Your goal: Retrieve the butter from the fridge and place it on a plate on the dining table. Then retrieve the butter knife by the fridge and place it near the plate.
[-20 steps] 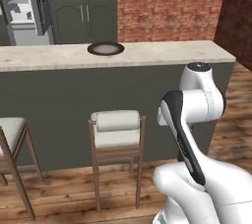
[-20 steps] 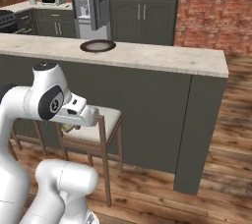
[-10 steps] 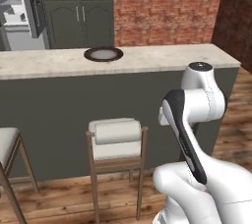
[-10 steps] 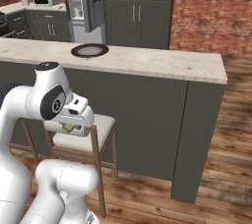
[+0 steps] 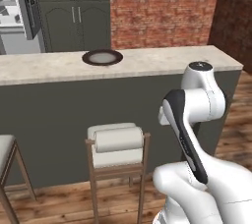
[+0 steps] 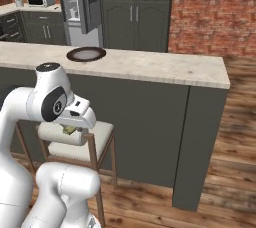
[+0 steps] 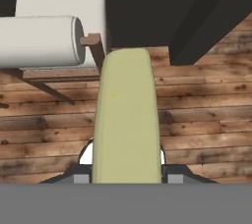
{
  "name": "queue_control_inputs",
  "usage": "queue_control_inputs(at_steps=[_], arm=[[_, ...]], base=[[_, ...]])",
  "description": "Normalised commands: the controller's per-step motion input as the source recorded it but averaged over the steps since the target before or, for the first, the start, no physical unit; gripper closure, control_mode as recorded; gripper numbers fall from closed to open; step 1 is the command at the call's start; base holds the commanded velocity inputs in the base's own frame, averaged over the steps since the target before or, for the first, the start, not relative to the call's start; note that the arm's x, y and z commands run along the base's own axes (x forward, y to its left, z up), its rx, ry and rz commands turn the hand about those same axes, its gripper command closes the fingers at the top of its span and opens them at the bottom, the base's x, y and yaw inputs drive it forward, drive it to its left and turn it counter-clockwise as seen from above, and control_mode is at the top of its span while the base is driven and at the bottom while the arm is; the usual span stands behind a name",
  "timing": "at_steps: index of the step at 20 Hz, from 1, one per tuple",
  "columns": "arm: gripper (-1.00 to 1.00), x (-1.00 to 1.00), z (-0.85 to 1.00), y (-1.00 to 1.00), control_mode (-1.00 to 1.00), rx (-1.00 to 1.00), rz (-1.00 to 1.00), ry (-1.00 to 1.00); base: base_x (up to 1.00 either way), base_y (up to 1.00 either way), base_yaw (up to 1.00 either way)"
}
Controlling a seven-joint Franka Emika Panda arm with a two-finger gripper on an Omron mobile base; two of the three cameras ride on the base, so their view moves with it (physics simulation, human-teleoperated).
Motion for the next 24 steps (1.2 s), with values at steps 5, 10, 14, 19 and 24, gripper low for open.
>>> queue_control_inputs(at_steps=[5, 10, 14, 19, 24], arm=[[1.0, 0.0, 0.0, 0.0, 1.0, 0.0, 0.0, 0.0], [1.0, 0.02, 0.0, 0.15, -1.0, 0.0, -0.01, -0.03], [1.0, 0.0, 0.19, 0.27, -1.0, 0.0, 0.0, -0.05], [1.0, 0.0, 0.78, 0.14, -1.0, -0.01, 0.02, -0.01], [1.0, 0.34, 1.0, 0.05, -1.0, 0.0, 0.06, -0.1]], base=[[0.34, 0.42, -0.06], [0.08, 0.12, -0.02], [0.0, 0.0, 0.0], [0.0, 0.0, 0.0], [0.0, 0.0, 0.0]])
